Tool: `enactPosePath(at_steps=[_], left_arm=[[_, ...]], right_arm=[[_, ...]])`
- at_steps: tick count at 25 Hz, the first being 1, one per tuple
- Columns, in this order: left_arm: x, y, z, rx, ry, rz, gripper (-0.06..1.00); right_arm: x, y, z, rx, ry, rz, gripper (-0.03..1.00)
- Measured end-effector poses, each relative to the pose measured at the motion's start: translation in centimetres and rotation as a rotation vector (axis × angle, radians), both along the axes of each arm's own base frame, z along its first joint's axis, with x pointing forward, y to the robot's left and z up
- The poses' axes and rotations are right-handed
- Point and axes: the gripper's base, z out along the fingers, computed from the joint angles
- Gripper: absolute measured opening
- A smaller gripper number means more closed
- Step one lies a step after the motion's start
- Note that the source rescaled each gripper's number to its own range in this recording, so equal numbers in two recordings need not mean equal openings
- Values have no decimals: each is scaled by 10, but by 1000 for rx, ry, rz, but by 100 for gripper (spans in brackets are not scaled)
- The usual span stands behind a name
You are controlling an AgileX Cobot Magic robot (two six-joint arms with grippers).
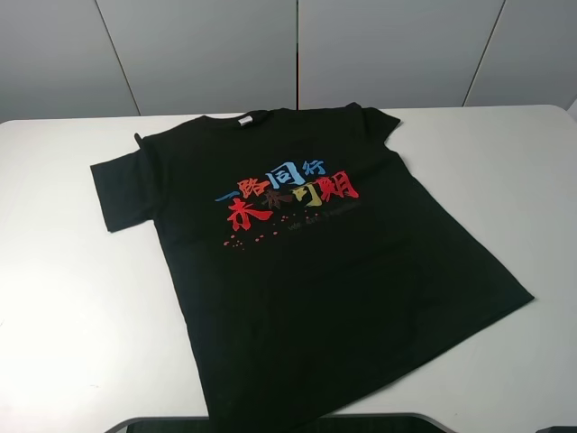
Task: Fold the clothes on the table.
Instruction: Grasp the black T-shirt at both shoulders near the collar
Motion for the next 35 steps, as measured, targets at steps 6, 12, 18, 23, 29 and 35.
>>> enactPosePath(at_steps=[6,12,18,23,29,35], left_arm=[[0,0,0,0,0,0,98],[0,0,0,0,0,0,98],[0,0,0,0,0,0,98],[0,0,0,0,0,0,98],[0,0,0,0,0,0,98],[0,0,0,0,0,0,98]], right_arm=[[0,0,0,0,0,0,100],[0,0,0,0,0,0,100],[0,0,0,0,0,0,100],[0,0,0,0,0,0,100],[0,0,0,0,0,0,100],[0,0,0,0,0,0,100]])
